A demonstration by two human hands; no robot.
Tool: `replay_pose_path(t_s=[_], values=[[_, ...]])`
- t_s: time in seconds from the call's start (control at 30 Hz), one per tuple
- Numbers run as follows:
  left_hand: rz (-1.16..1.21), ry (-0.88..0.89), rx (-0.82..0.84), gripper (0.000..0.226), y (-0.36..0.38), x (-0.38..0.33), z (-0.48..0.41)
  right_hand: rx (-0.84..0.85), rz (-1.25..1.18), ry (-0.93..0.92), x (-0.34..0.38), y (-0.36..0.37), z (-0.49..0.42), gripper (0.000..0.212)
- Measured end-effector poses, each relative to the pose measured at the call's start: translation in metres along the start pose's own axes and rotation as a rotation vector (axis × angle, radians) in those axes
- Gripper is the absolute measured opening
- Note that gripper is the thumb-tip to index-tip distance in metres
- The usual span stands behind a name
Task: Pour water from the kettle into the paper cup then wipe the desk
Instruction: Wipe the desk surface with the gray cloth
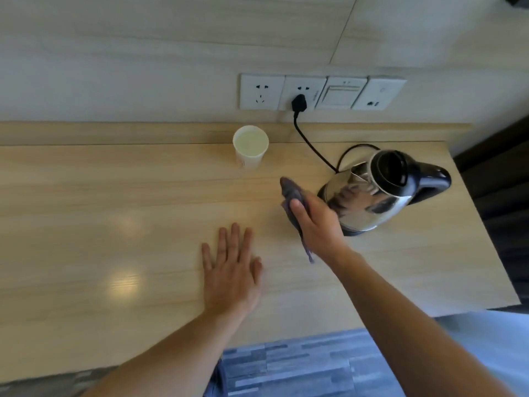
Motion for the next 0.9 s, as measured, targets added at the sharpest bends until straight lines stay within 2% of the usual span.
replay_pose_path(t_s=[0.1,0.17,0.27,0.47,0.9], values=[[-0.011,0.013,-0.01,0.066,0.002,0.001,-0.002,0.321,0.383,-0.099,-0.018,0.046,-0.044,0.048],[-0.019,0.014,-0.016,0.065,0.003,0.001,-0.002,0.443,0.463,-0.069,-0.031,0.067,-0.05,0.06],[-0.023,0.015,-0.01,0.065,0.003,0.001,-0.001,0.447,0.47,-0.064,-0.041,0.077,-0.042,0.069],[-0.042,0.001,-0.005,0.065,0.002,0.002,0.0,0.433,0.511,-0.089,-0.04,0.075,-0.021,0.07],[-0.053,-0.059,-0.084,0.067,0.001,0.0,0.001,0.426,0.494,-0.132,-0.049,0.041,0.121,0.065]])
Point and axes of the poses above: each hand's wrist, its own z-axis away from the middle knuckle, its own y-axis out of the palm, x = y × z, the point moved 7 cm from there along -z, towards the middle knuckle, and after that the axes turned 15 degrees about -y, right-handed, at the moved point
